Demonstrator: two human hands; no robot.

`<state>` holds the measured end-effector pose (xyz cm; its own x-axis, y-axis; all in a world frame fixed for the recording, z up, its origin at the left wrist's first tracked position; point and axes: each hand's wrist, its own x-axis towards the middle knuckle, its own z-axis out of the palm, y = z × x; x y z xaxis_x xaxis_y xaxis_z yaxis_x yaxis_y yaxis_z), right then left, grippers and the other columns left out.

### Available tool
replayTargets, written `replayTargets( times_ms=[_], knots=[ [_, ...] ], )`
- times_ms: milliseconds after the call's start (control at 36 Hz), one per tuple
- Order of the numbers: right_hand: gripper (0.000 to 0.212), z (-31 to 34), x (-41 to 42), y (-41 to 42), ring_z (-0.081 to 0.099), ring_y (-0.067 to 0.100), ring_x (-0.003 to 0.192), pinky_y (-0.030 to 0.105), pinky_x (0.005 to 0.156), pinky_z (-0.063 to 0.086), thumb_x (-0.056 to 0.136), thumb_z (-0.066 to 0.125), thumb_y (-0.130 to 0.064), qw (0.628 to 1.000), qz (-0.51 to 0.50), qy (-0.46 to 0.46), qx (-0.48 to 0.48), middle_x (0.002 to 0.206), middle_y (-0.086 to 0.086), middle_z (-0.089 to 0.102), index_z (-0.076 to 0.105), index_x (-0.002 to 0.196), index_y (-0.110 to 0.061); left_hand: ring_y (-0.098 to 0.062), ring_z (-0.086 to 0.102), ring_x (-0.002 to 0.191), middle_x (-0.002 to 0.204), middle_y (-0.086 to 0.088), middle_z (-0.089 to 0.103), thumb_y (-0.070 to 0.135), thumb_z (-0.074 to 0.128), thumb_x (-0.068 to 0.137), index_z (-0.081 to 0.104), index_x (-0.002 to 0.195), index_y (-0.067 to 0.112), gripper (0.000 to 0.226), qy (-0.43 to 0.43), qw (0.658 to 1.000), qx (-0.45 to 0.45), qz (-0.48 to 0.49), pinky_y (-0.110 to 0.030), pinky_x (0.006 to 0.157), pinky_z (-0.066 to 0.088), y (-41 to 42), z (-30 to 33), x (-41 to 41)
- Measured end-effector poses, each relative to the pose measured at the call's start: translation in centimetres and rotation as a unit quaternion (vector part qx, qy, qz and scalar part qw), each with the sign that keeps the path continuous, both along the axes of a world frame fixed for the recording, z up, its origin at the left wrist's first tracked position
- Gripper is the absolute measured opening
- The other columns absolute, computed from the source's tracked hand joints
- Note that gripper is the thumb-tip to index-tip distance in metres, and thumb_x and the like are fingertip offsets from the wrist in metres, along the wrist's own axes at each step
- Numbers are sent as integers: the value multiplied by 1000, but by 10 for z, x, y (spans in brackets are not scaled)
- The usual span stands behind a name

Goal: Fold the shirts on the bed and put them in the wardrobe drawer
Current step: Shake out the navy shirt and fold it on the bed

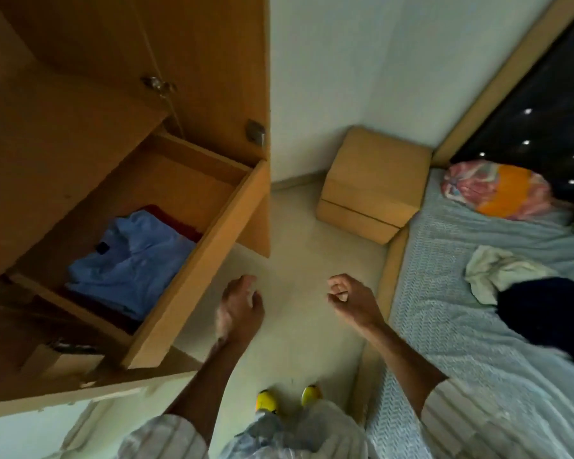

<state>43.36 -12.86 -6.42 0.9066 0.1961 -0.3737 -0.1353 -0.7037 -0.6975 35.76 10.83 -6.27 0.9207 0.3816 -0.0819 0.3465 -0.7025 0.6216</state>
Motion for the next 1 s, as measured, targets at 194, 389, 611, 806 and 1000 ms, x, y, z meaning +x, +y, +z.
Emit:
replayTargets(
  times_ms=[194,389,611,806,1000],
  knots=[
    [24,-30,-80,-133,68,7,87,6,75,46,86,73,-19,985,-165,42,-15,103,-2,74,69,110,-18,-19,66,89,108,-5,68,10,67,88,66,116,15,29,6,991,-33,-129,-23,78,47,-108,-11,-2],
    [26,-76,-191,-259,67,8,88,18,85,49,86,73,-16,942,-313,107,-59,98,-4,72,68,111,-17,-14,65,87,111,2,65,18,65,90,62,121,22,31,80,957,-75,-268,-28,81,52,-225,-55,-20],
    [29,-171,-277,-354,69,13,95,31,90,54,82,76,-22,872,-430,213,-98,106,-5,73,68,110,-25,-28,62,113,125,-10,64,21,63,92,56,133,14,42,218,873,-71,-431,-40,97,49,-343,-159,-55],
    [46,-274,-284,-386,66,20,108,38,100,51,86,76,-23,879,-407,222,-115,125,5,67,62,130,-18,-28,51,131,142,-11,54,23,65,94,50,142,12,52,270,838,-73,-469,-35,108,39,-401,-276,-64],
    [87,-393,-250,-419,22,21,152,31,119,20,88,73,-39,922,-230,220,-220,164,6,28,25,158,-20,-25,17,151,165,-11,17,28,59,98,23,157,13,71,292,799,-27,-525,-34,121,16,-439,-396,-53]
  ],
)
